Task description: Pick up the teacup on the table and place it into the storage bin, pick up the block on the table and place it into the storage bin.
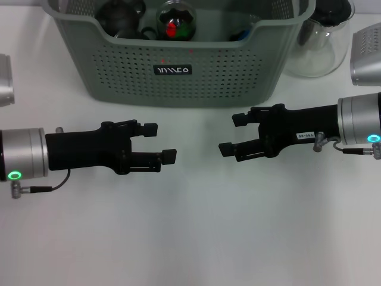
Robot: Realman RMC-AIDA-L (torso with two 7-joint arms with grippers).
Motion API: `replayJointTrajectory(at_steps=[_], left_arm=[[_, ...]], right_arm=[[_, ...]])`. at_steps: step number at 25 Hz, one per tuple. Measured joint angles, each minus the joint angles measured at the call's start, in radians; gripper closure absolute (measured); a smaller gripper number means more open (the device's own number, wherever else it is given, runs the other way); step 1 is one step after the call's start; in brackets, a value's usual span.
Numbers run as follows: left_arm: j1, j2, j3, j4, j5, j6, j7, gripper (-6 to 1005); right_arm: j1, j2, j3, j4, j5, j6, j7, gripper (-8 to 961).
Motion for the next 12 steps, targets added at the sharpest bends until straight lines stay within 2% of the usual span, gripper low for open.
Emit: replayJointTrajectory(at_steps=[12], left_arm=[[0.002,0.0,0.004,0.0,0.0,0.0,0.0,116]], right_arm=[[-0.002,0.0,0.0,0.003,0.0,0.001,0.0,33]])
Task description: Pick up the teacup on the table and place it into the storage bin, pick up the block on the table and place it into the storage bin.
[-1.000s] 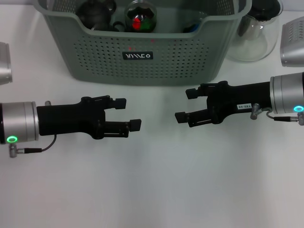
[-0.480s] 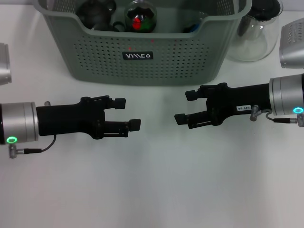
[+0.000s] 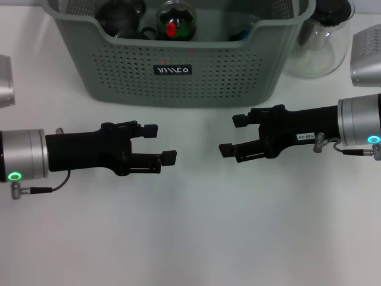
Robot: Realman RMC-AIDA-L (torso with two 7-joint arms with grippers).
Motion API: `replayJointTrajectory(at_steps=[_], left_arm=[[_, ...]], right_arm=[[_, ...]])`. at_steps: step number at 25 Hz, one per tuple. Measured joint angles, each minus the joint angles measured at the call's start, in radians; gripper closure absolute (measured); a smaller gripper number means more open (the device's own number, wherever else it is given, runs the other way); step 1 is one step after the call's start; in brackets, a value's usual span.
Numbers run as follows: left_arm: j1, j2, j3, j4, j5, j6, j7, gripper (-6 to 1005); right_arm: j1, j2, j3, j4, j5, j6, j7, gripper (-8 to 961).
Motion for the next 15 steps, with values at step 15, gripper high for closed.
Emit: replayJointTrajectory(at_steps=[15], left_arm=[[-0.003,0.0,0.001,0.0,0.0,0.001,0.0,116]], right_arm=[[-0.002,0.0,0.0,0.0,0.005,0.007,0.0,32]])
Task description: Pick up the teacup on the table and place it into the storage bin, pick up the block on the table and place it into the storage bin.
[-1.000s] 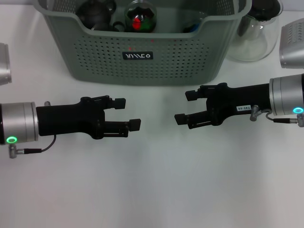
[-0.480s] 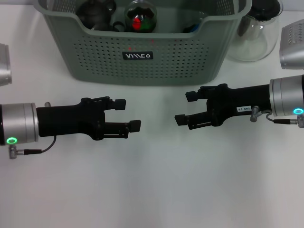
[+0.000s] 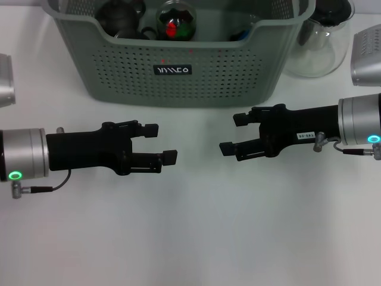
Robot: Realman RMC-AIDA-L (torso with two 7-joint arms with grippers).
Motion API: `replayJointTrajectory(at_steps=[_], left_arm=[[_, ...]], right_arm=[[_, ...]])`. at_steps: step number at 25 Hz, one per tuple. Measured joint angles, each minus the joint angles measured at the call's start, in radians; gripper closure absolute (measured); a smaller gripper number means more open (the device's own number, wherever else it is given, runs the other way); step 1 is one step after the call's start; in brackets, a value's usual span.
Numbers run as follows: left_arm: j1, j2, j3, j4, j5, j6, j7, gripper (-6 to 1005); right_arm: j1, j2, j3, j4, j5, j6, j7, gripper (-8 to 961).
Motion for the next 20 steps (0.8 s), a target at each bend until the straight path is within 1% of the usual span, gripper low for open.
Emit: replayJointTrajectory(at_steps=[20], left_arm=[[-0.002,0.002,-0.005,0.002,0.0,0.015,0.0,116]], right_arm=[[0.003,0.0,0.005,0.003,0.003,0.002,0.0,32]])
